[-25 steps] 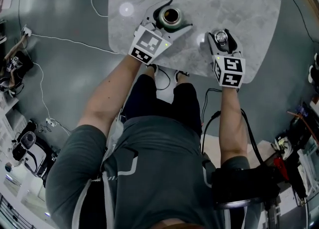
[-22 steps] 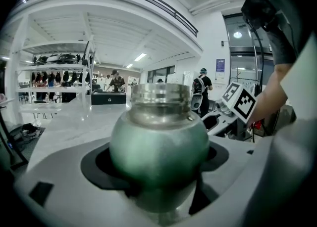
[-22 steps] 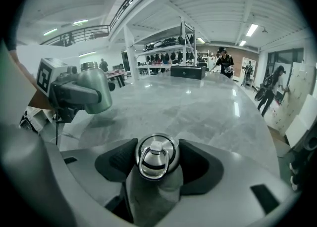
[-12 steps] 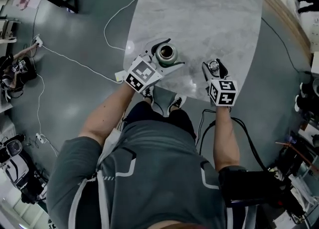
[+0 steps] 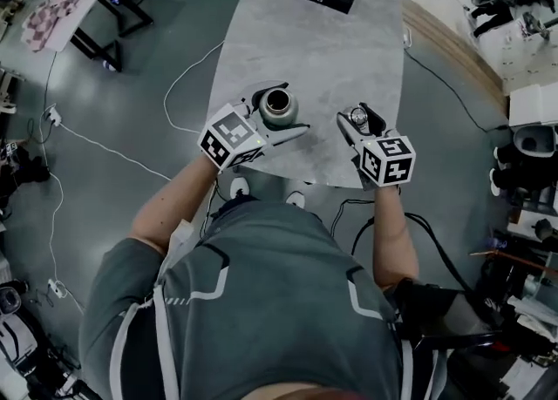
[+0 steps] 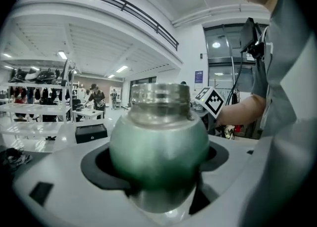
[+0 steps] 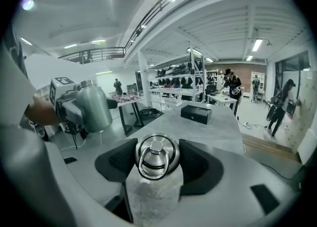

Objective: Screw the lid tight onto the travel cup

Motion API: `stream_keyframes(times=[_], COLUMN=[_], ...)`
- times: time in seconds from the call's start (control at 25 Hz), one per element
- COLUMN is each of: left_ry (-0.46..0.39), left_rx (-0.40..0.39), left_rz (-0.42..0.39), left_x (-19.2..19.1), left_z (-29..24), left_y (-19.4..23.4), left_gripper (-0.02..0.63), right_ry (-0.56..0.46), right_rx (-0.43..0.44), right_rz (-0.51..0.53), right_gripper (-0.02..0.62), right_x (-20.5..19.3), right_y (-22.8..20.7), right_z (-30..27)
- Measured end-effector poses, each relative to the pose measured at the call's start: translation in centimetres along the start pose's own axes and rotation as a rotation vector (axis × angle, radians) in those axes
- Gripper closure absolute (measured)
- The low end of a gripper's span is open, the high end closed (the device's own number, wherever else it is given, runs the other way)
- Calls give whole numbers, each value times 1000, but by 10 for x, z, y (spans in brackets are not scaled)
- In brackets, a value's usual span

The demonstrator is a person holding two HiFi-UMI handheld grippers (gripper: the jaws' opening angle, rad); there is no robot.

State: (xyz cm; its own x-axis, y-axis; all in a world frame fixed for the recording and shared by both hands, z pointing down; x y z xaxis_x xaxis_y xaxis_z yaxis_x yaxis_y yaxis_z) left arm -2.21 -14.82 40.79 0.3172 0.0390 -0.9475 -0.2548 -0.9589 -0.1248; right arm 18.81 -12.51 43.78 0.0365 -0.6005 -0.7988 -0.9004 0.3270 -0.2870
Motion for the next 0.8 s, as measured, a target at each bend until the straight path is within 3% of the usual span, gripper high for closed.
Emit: stream_keyframes(times=[0.32, 0.52, 0.8], left_ry=[-9, -4, 86], left_rx=[-78, -116, -240], left_rz=[-79, -76, -81], left_x=[49, 63, 76], left_z=[6, 6, -1], left_y=[-22, -28, -36], left_gripper=[204, 204, 204], right_ry=[-69, -84, -86], right_rx=[63, 104, 307], right_rz=[72, 116, 157], right_gripper=[318, 319, 318], right_x=[54, 77, 119], right_y=[28, 47, 85], right_z=[50, 69, 87])
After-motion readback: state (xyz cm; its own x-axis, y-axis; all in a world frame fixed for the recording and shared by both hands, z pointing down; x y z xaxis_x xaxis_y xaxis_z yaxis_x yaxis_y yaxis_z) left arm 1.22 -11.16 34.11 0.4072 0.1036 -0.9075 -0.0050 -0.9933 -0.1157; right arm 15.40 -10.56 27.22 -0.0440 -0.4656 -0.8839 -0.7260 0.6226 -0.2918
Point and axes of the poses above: the fingertips, and each gripper's own axes: z backward along the fingers, y to its left, x out of its top, the point moved 7 cm from there along z, backward along the fingers, and after that the axes turned 12 degrees about -z, right-handed, at the moved point
